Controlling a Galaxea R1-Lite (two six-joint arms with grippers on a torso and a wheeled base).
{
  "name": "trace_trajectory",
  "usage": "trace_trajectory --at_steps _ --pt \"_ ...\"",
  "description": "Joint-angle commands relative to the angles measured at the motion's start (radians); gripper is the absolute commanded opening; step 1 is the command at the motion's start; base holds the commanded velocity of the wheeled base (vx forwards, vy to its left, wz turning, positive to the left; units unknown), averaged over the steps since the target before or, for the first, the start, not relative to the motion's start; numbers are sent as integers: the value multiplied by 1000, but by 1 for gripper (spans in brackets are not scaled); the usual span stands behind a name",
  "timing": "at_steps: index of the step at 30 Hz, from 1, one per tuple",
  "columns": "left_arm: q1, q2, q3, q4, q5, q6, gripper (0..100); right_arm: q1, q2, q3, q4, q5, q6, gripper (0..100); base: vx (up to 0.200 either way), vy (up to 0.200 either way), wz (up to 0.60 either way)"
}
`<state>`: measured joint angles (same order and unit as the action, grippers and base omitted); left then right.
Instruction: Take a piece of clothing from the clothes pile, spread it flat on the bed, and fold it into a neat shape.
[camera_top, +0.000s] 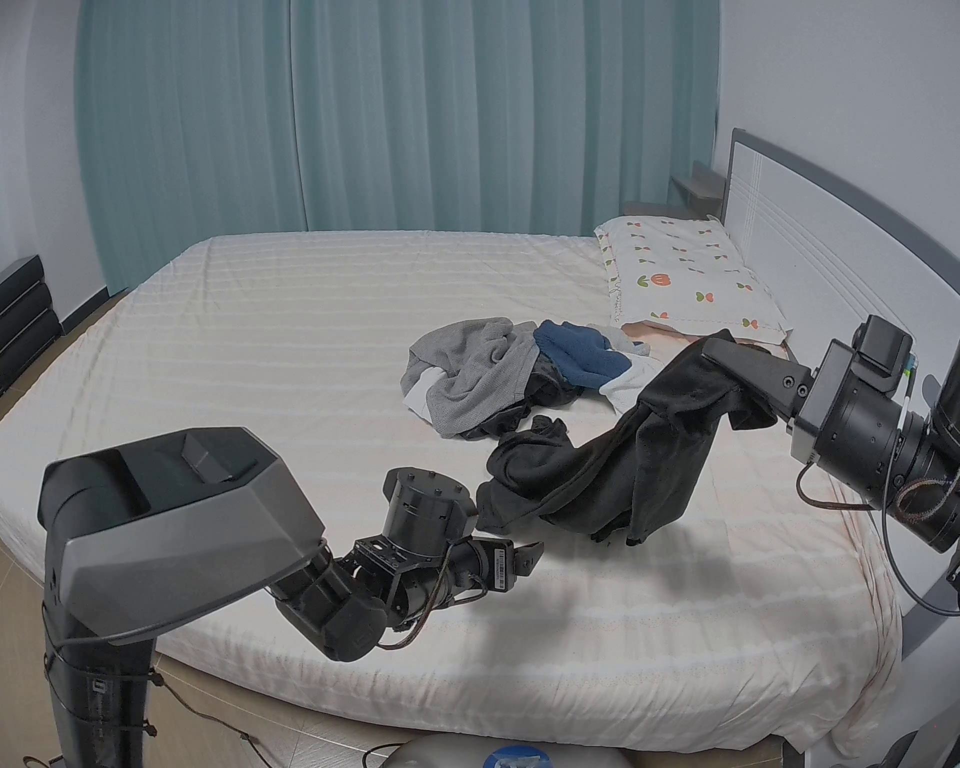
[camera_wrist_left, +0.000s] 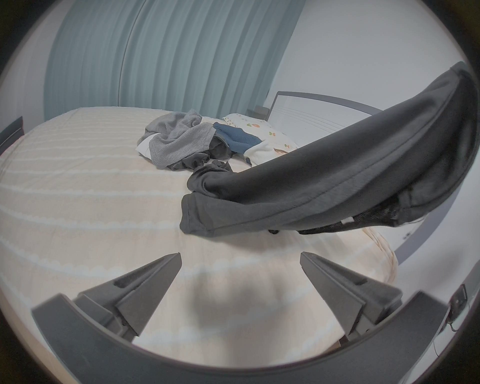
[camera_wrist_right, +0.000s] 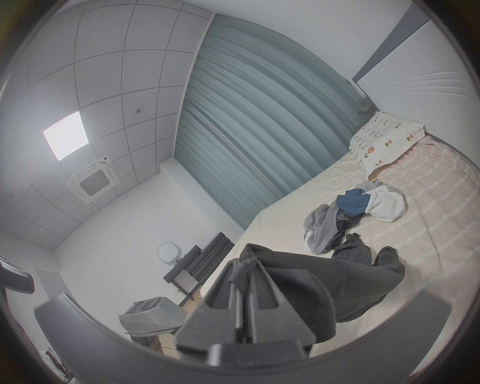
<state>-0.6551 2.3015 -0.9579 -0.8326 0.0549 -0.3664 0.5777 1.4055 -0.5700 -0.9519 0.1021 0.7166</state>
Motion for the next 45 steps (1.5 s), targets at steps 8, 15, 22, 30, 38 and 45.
trace_trajectory --at_steps 8,15,22,30,38,45 --pt "38 196 -219 4 75 -25 100 -7 -17 -7 -30 5 -3 0 0 0 0" --pt "49 285 -320 13 79 -40 100 -52 -2 -11 -71 42 1 0 0 0 0" --pt "54 302 -381 20 79 -124 0 -84 20 -11 -73 56 1 0 0 0 0" --pt "88 136 -191 23 72 -181 0 -144 98 -10 -74 57 4 0 0 0 0" --pt "86 -206 -42 44 39 -329 0 -151 334 -77 -80 41 -2 0 0 0 0" --pt "111 -422 -145 253 46 -457 0 -150 406 -337 -203 -76 -6 0 0 0 0"
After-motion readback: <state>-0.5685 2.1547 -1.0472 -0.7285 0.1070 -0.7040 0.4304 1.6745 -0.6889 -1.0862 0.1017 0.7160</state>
